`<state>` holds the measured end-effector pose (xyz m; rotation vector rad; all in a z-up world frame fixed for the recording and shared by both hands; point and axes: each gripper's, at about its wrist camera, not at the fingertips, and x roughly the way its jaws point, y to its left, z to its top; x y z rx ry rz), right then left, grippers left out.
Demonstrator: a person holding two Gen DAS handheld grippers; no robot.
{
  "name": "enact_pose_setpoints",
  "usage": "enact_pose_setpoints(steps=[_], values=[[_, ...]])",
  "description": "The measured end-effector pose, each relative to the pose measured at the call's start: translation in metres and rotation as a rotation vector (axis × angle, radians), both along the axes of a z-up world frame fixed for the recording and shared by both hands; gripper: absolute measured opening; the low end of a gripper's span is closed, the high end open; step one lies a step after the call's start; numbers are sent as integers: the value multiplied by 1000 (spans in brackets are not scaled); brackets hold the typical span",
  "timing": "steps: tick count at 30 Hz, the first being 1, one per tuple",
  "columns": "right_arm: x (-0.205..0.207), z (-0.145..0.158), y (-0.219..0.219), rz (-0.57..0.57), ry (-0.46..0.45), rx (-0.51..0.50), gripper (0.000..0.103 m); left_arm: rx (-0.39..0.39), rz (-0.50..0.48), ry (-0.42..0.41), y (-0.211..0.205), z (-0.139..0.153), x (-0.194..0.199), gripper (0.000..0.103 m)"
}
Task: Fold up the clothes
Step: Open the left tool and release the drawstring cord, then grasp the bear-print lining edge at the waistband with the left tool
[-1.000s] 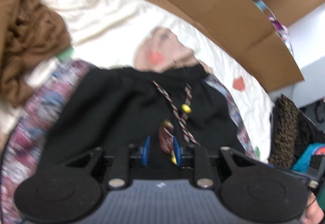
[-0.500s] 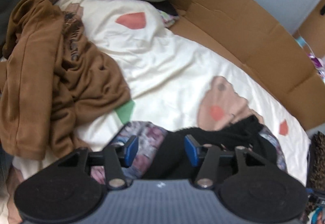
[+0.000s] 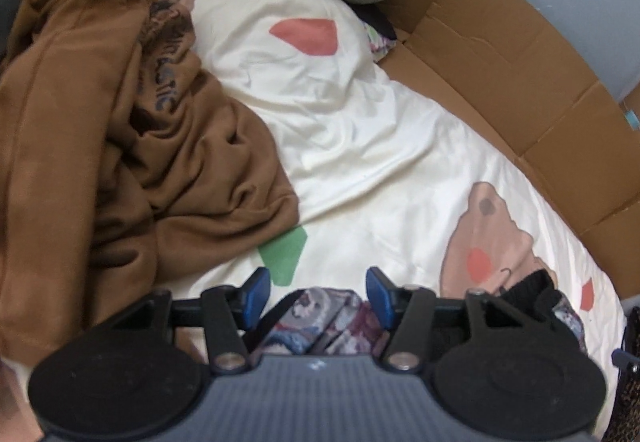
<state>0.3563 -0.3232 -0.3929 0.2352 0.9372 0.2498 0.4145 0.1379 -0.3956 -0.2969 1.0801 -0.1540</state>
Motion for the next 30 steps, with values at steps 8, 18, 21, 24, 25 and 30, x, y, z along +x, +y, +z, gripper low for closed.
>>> enact_pose_setpoints(steps=[8,18,21,24,25,30], values=[[20,-5,11,4,-3,-10,59,-10,-34,54,-2,-15,-7,56],[35,-13,23,23,13,-18,59,-32,-171,109,-2,-20,-43,49],[40,-15,26,30,17,-20,59,-30,-192,107,-1,-18,-55,49],[44,-16,27,37,19,-25,59,-40,-203,108,1,-16,-64,49],[46,-17,28,38,20,-26,59,-39,-206,111,1,-16,-66,49],[55,-20,29,46,24,-35,59,-18,-241,106,-3,-11,-79,49]])
